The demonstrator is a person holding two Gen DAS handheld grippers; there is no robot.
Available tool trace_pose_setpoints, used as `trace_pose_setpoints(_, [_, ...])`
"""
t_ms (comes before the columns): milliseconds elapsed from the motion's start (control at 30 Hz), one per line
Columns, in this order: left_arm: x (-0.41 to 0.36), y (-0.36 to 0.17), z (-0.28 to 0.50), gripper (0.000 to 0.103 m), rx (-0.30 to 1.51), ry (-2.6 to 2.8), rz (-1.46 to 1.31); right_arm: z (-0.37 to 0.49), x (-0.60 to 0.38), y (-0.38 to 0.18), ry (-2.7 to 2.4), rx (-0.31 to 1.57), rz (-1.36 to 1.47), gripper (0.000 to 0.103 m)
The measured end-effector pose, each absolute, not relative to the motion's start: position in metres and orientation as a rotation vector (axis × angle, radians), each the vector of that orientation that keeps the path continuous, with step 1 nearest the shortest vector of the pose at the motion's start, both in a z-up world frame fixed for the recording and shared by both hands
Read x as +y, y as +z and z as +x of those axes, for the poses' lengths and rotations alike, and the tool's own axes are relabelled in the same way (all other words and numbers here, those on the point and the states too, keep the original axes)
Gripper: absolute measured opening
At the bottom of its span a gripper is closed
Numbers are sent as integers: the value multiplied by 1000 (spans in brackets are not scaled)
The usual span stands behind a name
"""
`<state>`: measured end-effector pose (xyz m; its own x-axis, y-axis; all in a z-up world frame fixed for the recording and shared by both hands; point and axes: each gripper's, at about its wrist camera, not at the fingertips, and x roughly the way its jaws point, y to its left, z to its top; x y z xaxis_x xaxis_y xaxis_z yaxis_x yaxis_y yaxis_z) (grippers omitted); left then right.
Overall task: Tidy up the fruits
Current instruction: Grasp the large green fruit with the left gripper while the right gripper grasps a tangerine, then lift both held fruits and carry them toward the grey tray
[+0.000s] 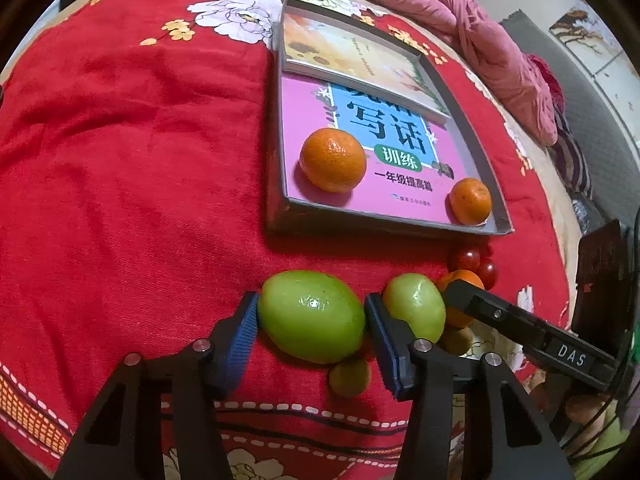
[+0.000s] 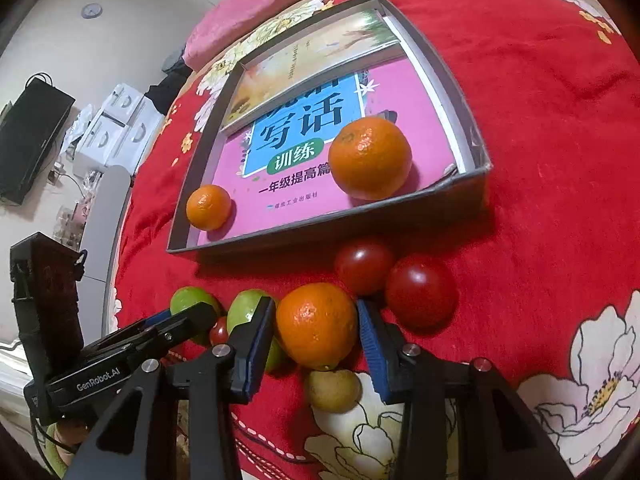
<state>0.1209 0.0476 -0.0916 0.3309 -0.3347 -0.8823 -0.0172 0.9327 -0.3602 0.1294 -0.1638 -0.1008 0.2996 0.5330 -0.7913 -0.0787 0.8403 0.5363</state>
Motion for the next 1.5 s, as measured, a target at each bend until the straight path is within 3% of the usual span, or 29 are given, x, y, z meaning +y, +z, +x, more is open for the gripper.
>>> trace_pose_setpoints(867, [37, -41, 109, 55, 1112, -220, -295, 108, -165, -43, 447, 981, 241, 42])
trace_pose_setpoints(1500, [17, -12, 112, 55, 1075, -236, -270, 105, -181, -21, 437, 911, 266, 42])
